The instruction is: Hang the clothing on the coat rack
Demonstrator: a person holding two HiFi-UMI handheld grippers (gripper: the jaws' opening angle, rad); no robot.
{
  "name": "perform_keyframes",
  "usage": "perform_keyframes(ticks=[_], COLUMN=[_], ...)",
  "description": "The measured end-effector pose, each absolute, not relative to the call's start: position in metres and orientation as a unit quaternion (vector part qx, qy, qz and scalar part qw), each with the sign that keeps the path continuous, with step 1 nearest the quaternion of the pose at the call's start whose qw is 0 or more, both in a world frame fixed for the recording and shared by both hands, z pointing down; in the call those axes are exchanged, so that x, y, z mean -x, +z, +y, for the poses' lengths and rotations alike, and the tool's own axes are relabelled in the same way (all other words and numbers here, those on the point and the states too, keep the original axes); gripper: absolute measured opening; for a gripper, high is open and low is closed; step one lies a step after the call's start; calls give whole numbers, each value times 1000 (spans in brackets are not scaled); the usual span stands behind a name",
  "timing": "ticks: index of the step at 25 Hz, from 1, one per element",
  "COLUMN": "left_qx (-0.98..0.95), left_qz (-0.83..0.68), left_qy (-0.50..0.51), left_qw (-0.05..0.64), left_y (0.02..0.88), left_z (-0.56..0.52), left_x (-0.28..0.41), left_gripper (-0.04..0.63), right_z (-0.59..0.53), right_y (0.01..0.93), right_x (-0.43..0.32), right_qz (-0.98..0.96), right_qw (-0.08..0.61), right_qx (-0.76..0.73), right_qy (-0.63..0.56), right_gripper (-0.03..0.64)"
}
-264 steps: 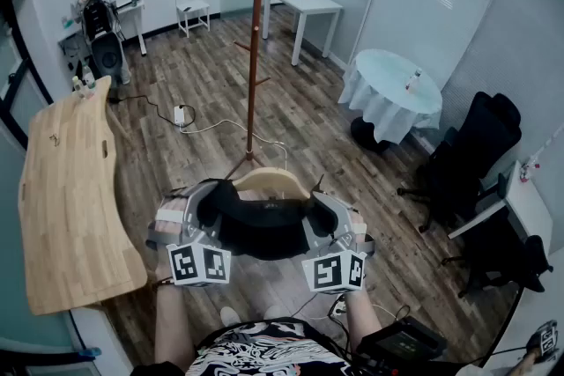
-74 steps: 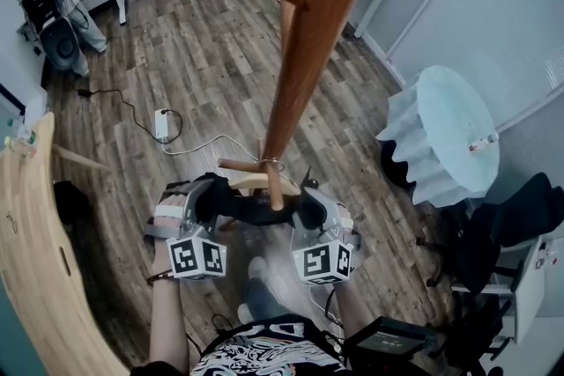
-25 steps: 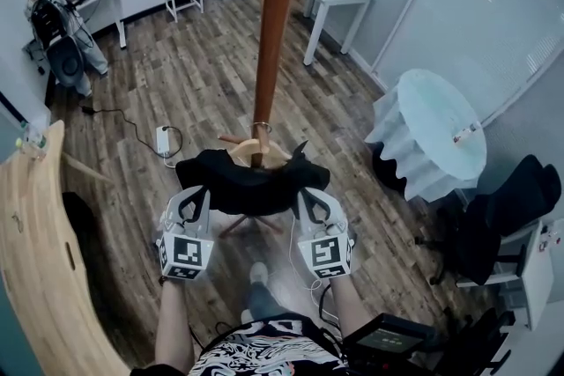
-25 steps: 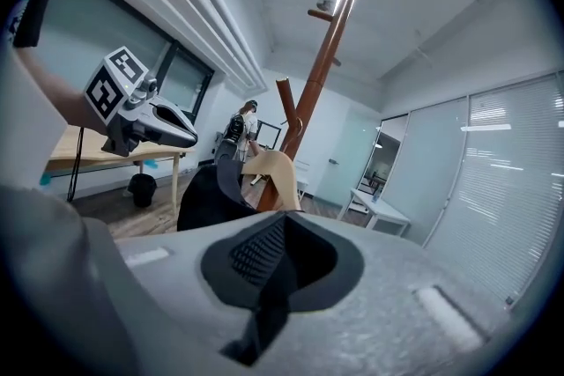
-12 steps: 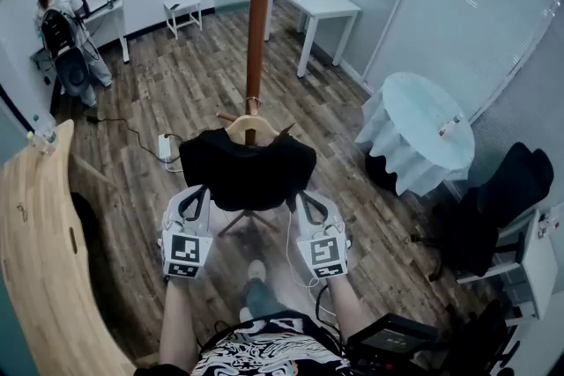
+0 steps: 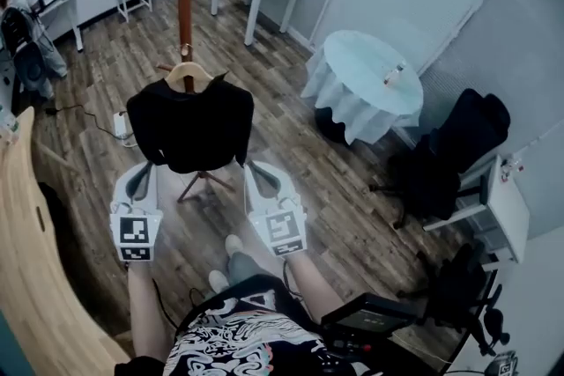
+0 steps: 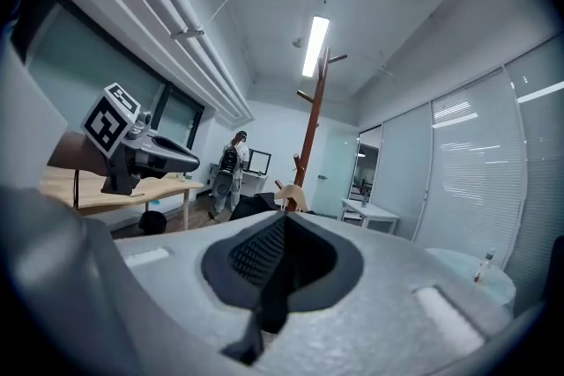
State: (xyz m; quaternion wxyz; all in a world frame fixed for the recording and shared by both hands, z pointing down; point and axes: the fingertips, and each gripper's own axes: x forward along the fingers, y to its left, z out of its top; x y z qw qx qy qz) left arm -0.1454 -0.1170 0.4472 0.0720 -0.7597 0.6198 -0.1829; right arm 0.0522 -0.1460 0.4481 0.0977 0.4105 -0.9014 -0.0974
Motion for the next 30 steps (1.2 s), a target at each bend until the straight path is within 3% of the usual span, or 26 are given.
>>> perform_keyframes(ticks=[10, 30], left_qx=[757, 724], left_qz=[628, 673], left_qy=[-157, -135], left_qw=[91, 71], left_y=[420, 416], left_z=[-112, -102], left_x=[85, 86], left_gripper=[-11, -11], right_z=[-130, -150], right_y=[420, 423], right_x=[-103, -134], right_qz=[-902, -905], right_qw=[93, 84], right_qx=[-406, -408], right_qy=[-113, -83], right_gripper=[0, 0])
